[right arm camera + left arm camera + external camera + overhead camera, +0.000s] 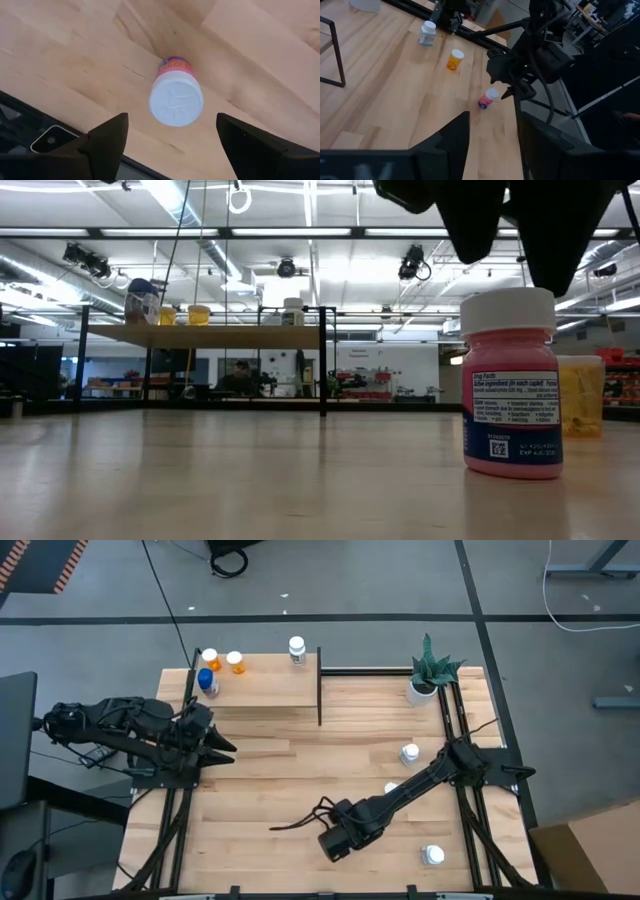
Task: Pick and place medicine bottles onto shelf by color
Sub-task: Put the pink pill bottle on the shelf
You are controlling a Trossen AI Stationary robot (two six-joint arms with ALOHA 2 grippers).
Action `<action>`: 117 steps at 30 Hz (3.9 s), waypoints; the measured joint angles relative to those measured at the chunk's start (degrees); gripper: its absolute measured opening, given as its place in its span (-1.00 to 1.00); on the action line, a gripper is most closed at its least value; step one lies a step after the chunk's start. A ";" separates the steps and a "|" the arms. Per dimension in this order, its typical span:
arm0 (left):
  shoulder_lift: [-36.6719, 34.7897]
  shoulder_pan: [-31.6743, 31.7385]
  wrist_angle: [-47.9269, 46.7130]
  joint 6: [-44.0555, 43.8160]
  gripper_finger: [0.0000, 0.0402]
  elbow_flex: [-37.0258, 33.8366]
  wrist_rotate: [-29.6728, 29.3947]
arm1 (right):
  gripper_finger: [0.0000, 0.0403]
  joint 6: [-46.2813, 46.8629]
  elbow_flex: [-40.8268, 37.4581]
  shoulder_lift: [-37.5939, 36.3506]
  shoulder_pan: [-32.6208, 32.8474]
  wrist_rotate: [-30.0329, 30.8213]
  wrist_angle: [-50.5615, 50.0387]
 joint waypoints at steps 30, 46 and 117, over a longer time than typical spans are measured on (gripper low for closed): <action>0.00 0.02 -0.51 -1.79 -0.13 0.02 -1.24 | 0.28 0.36 0.00 2.91 -0.71 -0.60 2.66; -0.51 0.02 -3.15 -1.74 -0.14 0.02 -1.20 | -0.13 -4.50 1.97 2.82 -4.85 -1.61 3.75; -5.22 0.09 -3.11 -3.00 -0.14 4.28 -13.66 | -0.06 -61.43 12.94 7.76 -33.79 0.65 -0.86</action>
